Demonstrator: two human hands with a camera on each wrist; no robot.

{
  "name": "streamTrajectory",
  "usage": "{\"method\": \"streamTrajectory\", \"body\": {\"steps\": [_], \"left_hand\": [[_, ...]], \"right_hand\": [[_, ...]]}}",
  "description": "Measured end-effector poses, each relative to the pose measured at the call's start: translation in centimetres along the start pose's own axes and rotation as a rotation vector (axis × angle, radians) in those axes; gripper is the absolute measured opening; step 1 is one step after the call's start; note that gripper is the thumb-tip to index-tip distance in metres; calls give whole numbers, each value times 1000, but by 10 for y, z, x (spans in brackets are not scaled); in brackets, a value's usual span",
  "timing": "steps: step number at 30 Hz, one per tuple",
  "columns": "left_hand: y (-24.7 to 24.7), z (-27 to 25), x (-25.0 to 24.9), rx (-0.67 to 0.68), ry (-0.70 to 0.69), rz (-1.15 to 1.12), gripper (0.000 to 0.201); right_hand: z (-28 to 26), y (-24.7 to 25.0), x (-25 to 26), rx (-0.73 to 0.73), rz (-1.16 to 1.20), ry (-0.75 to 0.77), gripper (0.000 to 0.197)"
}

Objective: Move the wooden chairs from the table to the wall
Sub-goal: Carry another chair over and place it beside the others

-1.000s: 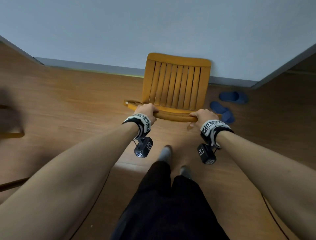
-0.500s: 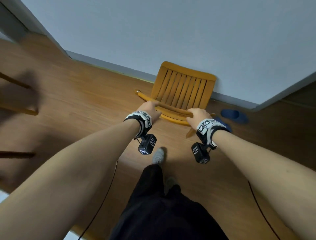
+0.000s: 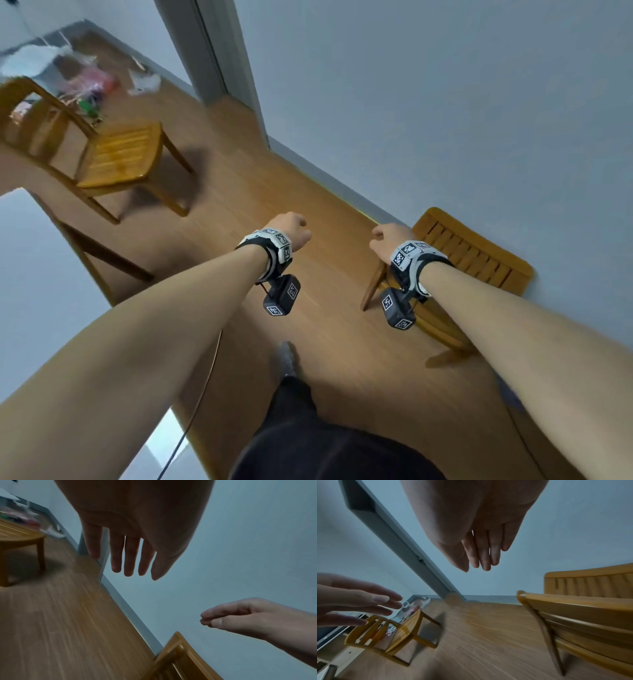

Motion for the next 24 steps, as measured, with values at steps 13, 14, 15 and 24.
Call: {"method": "streamTrajectory", "body": {"steps": [13,14,15,24], "left_hand": [[201,169,218,-125,257,-47,48],[215,178,233,-140,273,-52,47],[229,187,248,-149,289,-54,47],[331,285,355,-164,409,-119,42]], "right_hand": [[258,-18,247,129,-139,211,44],[273,-20,264,140,-148,230,44],[289,-22,280,152,-159,252,44],[451,-45,413,292,-301,423,46]]}}
Point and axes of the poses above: each hand's wrist, its own z-axis towards the middle knuckle, its own y-axis out of the back of the hand, x = y × z, the point moved 1 cm from there along z, towards the middle knuckle, and after that the axes turned 14 degrees about y, right-handed, at the moved point
